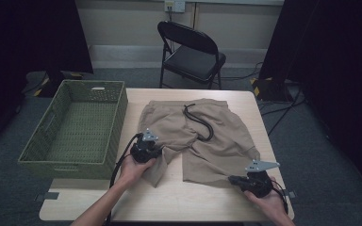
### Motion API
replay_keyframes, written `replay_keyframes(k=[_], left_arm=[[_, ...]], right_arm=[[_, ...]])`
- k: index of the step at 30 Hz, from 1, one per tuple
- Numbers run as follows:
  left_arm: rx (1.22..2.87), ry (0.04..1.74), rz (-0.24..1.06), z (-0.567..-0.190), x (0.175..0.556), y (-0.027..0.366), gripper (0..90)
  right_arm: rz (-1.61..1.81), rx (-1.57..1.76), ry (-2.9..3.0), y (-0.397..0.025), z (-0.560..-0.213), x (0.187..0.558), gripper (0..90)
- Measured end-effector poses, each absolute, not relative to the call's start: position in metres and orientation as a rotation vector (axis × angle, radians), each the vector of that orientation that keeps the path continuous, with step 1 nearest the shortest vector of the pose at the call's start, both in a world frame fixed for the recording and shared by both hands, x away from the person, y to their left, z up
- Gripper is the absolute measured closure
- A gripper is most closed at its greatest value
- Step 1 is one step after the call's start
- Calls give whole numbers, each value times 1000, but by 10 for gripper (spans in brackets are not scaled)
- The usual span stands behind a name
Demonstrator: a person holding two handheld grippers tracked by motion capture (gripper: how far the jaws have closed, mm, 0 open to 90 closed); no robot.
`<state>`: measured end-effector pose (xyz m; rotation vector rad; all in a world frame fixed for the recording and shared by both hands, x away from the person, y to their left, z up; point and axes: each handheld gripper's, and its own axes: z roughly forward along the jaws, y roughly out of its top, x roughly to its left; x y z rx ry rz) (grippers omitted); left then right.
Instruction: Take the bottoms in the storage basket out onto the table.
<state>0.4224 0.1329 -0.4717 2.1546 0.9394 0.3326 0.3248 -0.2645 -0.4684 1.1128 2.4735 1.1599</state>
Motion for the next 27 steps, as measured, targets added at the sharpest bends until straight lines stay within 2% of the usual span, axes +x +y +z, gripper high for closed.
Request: replay_keyframes(k=[4, 8, 12, 19, 23, 27], left_arm=[[2123, 936, 275, -474, 420, 138, 867], [2110, 933, 242, -475, 421, 140, 823], [2115, 935, 234, -476, 420, 143, 784], [2117, 965, 224, -488, 425, 149, 791], [2113, 970, 220, -489, 425, 151, 791], [2114, 991, 217, -491, 427, 156, 788]], right_arm=[[1248, 1086, 2434, -259, -460, 322, 700], [1294, 1027, 2459, -230, -455, 329, 635], [1293, 949, 2525, -189, -459, 343, 624], [1200, 840, 2650, -117, -483, 363, 536], [1189, 828, 2672, -102, -489, 367, 477], [1181, 801, 2673, -101, -494, 364, 462]])
